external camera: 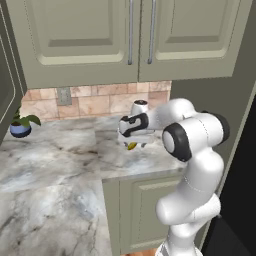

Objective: Place the banana in the correct fridge rack based on whether it is a fruit or vegetable. Finally, close the fridge door.

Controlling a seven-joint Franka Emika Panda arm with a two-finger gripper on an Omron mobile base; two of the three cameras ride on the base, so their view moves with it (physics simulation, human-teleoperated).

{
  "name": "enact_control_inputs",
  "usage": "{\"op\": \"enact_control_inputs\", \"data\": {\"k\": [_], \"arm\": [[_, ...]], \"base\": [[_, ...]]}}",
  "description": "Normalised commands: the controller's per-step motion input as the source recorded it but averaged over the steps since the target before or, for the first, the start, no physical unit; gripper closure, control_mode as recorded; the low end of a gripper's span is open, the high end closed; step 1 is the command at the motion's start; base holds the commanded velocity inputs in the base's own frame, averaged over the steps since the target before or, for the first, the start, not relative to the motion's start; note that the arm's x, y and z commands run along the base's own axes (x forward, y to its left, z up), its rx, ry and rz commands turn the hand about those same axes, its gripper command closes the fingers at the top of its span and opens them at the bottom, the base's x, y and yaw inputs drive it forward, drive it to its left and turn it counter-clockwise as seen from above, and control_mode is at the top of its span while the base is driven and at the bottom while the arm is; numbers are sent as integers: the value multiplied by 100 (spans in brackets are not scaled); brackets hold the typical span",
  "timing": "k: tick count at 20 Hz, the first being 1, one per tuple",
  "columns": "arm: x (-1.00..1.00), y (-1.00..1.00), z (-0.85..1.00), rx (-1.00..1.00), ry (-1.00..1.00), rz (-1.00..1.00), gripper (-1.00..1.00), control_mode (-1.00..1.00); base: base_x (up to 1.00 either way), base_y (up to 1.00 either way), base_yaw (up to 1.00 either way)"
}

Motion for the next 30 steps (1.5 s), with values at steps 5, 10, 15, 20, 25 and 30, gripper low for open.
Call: {"op": "enact_control_inputs", "data": {"k": [5,10,15,20,25,30], "arm": [[42,5,-32,-4,0,-1,-100,-100],[43,7,-31,-3,0,-2,-100,-100],[39,0,-33,-2,0,0,-100,-100],[16,0,-35,0,-4,0,100,-100],[-1,0,0,0,0,0,100,-100],[-74,0,42,0,-17,0,100,-100]], "base": [[0,0,0],[0,0,0],[0,0,0],[0,0,0],[0,0,0],[0,0,0]]}}
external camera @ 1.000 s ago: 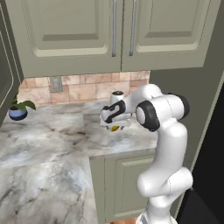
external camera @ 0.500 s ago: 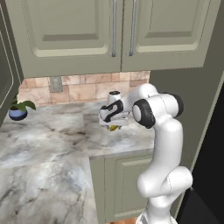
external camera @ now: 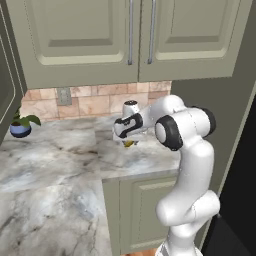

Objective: Place the banana in the correct fridge rack based on whether it is a fruit or vegetable. Finally, close the fridge door.

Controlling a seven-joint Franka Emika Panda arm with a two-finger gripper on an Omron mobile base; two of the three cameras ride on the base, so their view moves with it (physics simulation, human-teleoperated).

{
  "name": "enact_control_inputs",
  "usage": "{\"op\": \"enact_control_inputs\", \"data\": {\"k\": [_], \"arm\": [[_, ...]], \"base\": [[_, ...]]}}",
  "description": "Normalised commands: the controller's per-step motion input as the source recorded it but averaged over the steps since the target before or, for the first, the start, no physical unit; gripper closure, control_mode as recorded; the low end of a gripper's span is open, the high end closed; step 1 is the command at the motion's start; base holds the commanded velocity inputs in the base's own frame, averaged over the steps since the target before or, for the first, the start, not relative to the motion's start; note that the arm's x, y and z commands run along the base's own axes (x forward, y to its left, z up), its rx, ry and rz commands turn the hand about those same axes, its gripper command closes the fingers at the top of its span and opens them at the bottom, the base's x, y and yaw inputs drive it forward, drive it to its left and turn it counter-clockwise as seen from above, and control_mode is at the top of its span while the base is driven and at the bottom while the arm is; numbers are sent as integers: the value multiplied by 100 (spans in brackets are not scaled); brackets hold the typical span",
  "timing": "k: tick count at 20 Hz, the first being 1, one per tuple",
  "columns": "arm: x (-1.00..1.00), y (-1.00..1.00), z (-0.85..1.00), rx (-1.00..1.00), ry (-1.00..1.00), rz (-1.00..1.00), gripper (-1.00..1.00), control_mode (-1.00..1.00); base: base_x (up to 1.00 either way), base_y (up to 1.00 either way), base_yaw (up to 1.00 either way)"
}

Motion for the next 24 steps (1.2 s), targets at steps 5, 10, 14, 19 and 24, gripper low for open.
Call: {"op": "enact_control_inputs", "data": {"k": [5,10,14,19,24], "arm": [[-100,-1,90,0,-21,-5,100,-100],[-100,-39,96,0,-15,-11,100,-100],[-100,-52,80,2,-3,-10,100,-100],[-100,-50,55,9,3,-1,100,-100],[-100,-42,44,10,10,6,100,-100]], "base": [[0,0,0],[0,0,0],[0,0,0],[0,0,0],[0,0,0]]}}
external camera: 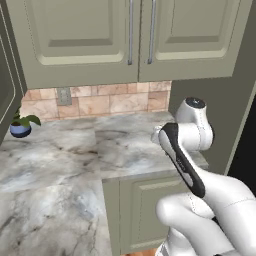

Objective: Place the banana in the correct fridge rack based on whether it is a fruit or vegetable. Finally, close the fridge door.

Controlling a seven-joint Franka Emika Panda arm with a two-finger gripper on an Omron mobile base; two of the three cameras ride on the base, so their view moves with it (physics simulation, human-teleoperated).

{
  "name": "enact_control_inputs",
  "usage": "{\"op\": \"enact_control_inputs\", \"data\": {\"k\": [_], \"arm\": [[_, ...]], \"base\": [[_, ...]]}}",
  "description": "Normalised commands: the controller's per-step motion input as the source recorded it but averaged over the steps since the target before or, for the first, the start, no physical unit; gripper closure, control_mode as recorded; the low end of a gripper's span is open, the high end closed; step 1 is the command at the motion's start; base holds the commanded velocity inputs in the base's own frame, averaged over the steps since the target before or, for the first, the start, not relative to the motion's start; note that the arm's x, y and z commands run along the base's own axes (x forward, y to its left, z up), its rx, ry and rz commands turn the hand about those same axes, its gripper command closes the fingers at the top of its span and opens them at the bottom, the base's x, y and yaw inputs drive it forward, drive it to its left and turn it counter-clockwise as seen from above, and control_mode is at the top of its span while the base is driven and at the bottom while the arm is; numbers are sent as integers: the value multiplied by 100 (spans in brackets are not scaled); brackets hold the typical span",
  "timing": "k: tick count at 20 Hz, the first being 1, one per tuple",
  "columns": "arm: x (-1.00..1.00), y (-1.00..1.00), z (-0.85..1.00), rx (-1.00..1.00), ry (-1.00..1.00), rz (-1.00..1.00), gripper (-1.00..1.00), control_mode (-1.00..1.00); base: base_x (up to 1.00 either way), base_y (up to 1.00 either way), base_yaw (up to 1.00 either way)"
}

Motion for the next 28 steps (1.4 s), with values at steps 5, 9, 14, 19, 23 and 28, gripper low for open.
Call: {"op": "enact_control_inputs", "data": {"k": [5,9,14,19,23,28], "arm": [[-93,-6,27,0,8,7,100,-100],[-88,-15,0,-1,-4,-3,100,-100],[-90,-78,0,0,-7,-22,100,-100],[72,20,0,-7,-26,-12,100,-100],[0,3,0,0,-1,0,100,-100],[0,0,0,0,0,0,100,-100]], "base": [[0,0,0],[0,0,0],[0,0,0],[0,0,0],[0,0,0],[0,0,0]]}}
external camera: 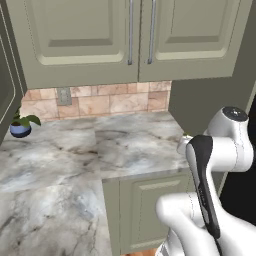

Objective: Place the banana in the correct fridge rack based on whether it is a fruit or vegetable. Finally, close the fridge door.

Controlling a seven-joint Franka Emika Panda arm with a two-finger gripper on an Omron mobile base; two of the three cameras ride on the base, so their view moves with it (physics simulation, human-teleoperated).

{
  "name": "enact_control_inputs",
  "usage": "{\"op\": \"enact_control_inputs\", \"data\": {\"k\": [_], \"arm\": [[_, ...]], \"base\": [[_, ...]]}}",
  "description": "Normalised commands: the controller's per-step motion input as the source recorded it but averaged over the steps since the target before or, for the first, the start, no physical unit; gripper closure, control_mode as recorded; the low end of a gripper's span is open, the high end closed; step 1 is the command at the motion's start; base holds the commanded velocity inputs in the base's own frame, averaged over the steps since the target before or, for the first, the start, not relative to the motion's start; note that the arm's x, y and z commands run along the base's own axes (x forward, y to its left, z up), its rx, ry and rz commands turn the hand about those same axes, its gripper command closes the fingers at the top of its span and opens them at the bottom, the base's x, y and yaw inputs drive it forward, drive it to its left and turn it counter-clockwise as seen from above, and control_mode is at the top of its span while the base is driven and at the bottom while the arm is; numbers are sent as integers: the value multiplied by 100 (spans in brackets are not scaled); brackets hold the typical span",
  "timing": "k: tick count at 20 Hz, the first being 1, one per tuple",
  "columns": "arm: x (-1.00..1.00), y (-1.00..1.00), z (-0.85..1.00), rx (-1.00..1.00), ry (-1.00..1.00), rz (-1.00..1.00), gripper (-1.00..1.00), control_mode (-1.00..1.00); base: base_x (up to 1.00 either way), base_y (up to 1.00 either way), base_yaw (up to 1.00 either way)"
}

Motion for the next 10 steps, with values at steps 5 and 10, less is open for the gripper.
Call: {"op": "enact_control_inputs", "data": {"k": [5,10], "arm": [[-19,-7,-2,0,1,-3,100,100],[0,0,0,0,0,0,100,100]], "base": [[-17,-12,-3],[-100,-78,-22]]}}
